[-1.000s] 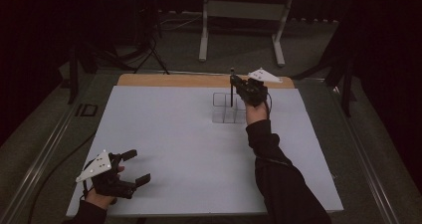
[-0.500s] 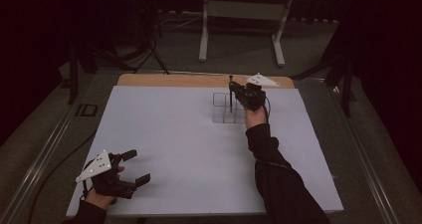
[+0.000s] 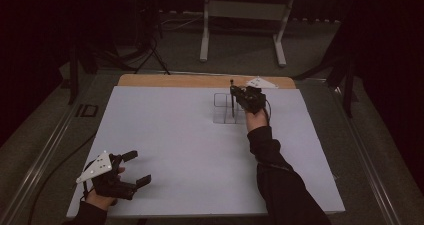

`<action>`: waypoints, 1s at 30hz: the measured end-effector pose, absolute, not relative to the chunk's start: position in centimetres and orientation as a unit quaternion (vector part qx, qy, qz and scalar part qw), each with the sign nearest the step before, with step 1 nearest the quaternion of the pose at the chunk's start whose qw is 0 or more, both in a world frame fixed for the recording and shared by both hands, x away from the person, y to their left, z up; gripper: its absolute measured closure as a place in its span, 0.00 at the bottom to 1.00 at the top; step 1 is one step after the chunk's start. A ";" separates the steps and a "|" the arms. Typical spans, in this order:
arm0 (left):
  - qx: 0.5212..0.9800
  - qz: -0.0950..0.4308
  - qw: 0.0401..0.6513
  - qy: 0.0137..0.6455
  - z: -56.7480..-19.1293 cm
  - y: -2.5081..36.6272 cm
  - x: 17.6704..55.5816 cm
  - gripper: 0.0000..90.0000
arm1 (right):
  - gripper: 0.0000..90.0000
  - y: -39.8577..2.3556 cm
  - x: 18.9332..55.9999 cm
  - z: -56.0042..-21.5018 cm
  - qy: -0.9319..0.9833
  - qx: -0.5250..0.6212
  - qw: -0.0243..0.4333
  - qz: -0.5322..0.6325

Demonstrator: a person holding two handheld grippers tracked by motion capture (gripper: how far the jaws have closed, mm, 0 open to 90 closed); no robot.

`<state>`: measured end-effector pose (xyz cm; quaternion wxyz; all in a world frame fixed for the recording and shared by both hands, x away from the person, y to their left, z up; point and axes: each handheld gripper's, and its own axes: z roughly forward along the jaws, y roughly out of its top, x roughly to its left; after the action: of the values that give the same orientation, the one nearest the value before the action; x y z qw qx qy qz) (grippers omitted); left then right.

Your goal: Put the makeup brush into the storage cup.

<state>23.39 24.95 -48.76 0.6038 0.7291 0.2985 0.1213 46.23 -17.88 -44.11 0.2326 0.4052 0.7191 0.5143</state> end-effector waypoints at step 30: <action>0.730 0.118 0.603 0.300 -48.8 24.9 23.5 0.02 | 0.10 -18.4 44.8 -41.8 0.720 0.422 0.222 0.504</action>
<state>23.48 24.92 -48.82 0.6033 0.7295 0.3000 0.1175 44.78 -18.38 -41.80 0.2216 0.4222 0.7199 0.5044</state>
